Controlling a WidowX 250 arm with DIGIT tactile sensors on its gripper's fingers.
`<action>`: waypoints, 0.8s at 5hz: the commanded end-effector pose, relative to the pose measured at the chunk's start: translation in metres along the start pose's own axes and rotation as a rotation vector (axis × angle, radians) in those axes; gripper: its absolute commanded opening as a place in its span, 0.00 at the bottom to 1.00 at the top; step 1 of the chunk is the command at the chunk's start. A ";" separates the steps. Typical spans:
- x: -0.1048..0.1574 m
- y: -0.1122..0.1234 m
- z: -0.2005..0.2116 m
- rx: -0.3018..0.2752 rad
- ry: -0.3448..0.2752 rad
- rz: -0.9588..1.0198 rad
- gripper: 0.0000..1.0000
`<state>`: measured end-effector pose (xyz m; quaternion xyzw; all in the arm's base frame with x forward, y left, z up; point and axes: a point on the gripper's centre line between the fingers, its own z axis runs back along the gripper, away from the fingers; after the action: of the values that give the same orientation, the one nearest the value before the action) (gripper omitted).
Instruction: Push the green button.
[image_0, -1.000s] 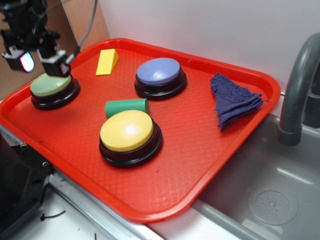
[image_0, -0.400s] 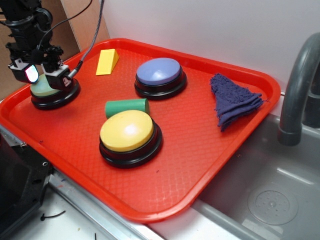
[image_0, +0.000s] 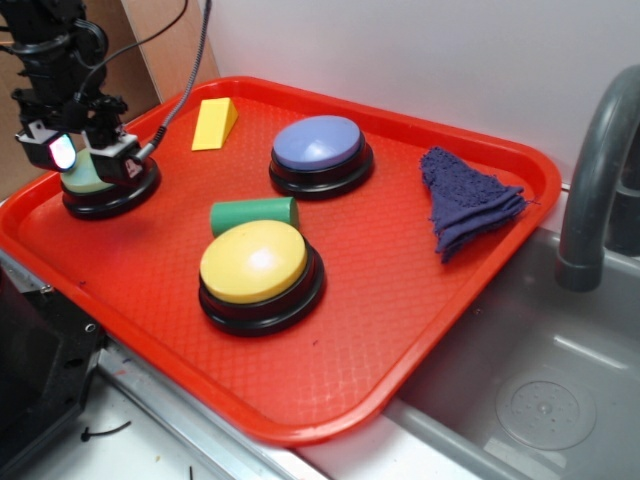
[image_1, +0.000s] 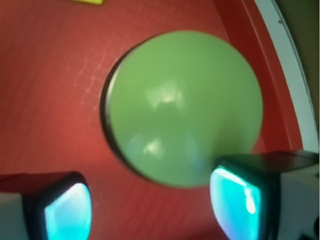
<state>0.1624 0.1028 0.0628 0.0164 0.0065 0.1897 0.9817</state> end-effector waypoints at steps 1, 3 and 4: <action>0.013 0.006 0.016 0.013 -0.065 -0.008 1.00; 0.019 0.003 -0.018 0.012 -0.022 -0.040 1.00; 0.020 0.003 -0.023 0.007 -0.010 -0.045 1.00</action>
<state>0.1800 0.1132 0.0453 0.0278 0.0012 0.1762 0.9840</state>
